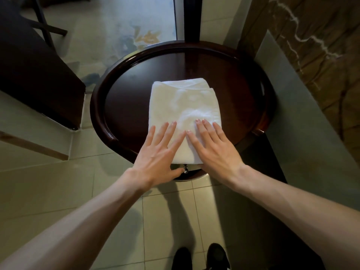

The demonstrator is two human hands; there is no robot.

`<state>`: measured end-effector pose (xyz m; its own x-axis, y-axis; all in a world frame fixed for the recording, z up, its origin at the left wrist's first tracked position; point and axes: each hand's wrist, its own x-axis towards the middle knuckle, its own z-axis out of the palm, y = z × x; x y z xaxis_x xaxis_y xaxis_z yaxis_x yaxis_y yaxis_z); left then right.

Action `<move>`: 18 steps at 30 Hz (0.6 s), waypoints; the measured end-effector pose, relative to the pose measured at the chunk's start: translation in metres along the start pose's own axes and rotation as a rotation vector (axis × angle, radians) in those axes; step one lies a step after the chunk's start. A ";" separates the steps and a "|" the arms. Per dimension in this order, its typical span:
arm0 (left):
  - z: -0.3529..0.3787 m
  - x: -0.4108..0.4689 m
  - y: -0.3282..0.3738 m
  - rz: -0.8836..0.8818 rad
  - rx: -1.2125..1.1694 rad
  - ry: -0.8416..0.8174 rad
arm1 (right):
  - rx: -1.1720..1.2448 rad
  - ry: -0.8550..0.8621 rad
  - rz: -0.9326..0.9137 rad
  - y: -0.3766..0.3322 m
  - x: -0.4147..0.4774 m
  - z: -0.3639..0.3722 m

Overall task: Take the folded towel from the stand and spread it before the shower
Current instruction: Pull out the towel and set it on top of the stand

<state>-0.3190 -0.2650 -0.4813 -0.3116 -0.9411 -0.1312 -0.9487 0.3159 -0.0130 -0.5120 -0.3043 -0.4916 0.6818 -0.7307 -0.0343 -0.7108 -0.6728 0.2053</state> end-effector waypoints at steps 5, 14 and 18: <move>0.004 0.005 0.003 -0.029 0.050 -0.002 | 0.010 -0.100 0.013 -0.003 0.003 -0.004; 0.001 0.004 0.010 -0.070 0.073 -0.042 | 0.055 -0.158 0.034 -0.011 0.005 -0.023; -0.003 0.000 0.014 -0.071 0.059 -0.058 | 0.089 -0.167 0.024 -0.014 0.002 -0.030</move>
<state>-0.3328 -0.2608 -0.4785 -0.2388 -0.9533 -0.1850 -0.9628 0.2572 -0.0824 -0.4955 -0.2924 -0.4650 0.6312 -0.7510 -0.1939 -0.7442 -0.6568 0.1214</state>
